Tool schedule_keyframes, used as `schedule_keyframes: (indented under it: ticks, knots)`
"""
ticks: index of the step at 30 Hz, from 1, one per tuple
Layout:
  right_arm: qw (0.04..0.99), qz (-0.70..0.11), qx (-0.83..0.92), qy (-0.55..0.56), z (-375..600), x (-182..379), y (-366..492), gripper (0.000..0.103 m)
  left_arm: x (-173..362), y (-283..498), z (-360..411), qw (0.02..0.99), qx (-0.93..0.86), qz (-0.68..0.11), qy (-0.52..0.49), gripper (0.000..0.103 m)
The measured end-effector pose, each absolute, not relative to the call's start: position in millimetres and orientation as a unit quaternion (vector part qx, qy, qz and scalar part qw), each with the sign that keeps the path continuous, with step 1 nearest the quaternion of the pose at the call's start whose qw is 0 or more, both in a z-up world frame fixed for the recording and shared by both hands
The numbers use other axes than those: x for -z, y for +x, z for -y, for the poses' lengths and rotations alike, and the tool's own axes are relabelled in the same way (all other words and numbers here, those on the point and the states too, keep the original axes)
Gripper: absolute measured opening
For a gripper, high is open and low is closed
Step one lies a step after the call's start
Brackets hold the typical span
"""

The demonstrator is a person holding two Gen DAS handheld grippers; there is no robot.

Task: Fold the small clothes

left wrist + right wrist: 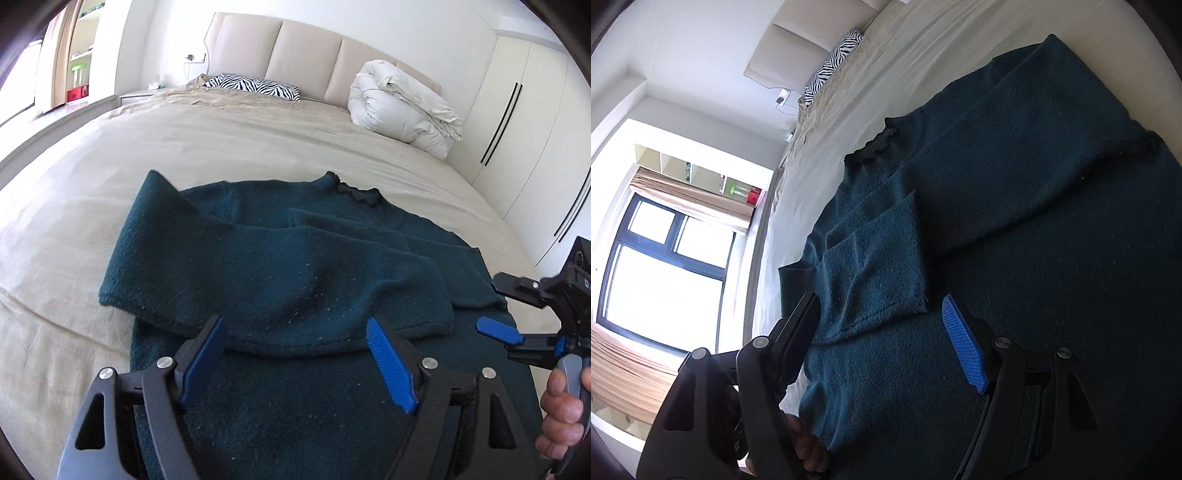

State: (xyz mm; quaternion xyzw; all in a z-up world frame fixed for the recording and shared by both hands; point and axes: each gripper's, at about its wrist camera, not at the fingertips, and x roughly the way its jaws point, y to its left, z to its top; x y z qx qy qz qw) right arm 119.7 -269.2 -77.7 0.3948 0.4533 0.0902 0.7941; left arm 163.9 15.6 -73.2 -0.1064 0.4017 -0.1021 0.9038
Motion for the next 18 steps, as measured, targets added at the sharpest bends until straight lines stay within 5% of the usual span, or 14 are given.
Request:
schedule_keyframes:
  ticks: [6, 7, 9, 12, 18]
  knots:
    - [0.81, -0.509, -0.026, 0.288, 232.4, 95.4, 169.2, 0.063, 102.4, 154.8, -40.7, 0.89, 0.1, -0.417, -0.157, 0.063]
    - [0.813, -0.512, -0.029, 0.277, 227.9, 94.9, 170.8, 0.058, 102.9, 154.4, -40.4, 0.89, 0.1, -0.416, -0.155, 0.063]
    - [0.814, -0.523, -0.034, 0.251, 217.8, 92.4, 174.4, 0.024, 102.8, 153.0, -39.3, 0.893, 0.097, -0.414, -0.149, 0.063]
    - [0.833, -0.512, -0.026, 0.208, 211.0, 78.4, 174.2, 0.008, 103.1, 152.8, -36.5, 0.895, 0.096, -0.412, -0.146, 0.063]
    - [0.869, -0.459, 0.002, 0.182, 226.8, 32.5, 182.1, 0.007, 102.9, 149.5, -38.0, 0.896, 0.1, -0.406, -0.148, 0.063]
